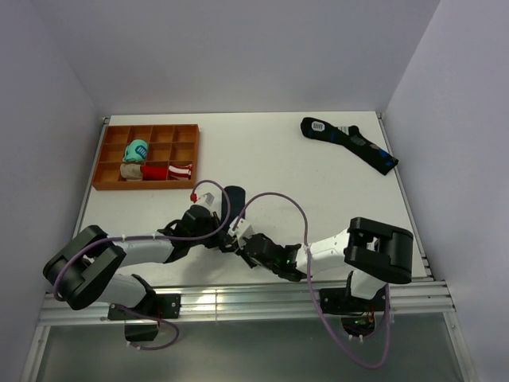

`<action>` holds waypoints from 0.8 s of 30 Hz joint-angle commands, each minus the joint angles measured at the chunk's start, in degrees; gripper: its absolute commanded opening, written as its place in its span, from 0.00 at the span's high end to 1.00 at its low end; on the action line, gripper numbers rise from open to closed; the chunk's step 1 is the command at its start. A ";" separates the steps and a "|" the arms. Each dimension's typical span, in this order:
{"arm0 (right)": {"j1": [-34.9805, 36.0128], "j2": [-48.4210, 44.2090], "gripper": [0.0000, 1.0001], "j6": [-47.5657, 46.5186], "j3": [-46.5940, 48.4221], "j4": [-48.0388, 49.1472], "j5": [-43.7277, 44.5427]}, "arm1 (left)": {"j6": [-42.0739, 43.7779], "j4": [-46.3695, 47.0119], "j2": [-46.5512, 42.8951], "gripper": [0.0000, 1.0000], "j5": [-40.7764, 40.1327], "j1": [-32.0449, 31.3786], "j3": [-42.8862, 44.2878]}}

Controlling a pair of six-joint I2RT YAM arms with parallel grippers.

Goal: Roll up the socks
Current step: Roll the sock at the center of the board.

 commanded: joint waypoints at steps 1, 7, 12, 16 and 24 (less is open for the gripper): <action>-1.28 -2.05 0.82 2.36 -0.41 3.66 -2.15 | -0.13 0.83 1.18 1.00 1.09 -0.01 -0.49; -5.05 -3.55 0.87 5.17 -0.23 3.05 -11.10 | -0.21 2.59 0.83 1.00 0.83 -0.01 -2.07; -8.57 -4.08 0.89 7.19 1.09 -0.91 -16.65 | -0.83 6.27 0.12 1.00 1.18 -0.01 -4.09; -13.04 -3.55 0.90 9.65 0.74 -0.74 -24.45 | -1.18 7.86 -0.05 1.00 1.18 -0.01 -4.80; -19.65 -0.65 0.91 12.38 3.37 -1.35 -39.24 | -0.66 9.09 0.21 1.00 1.53 -0.01 -5.06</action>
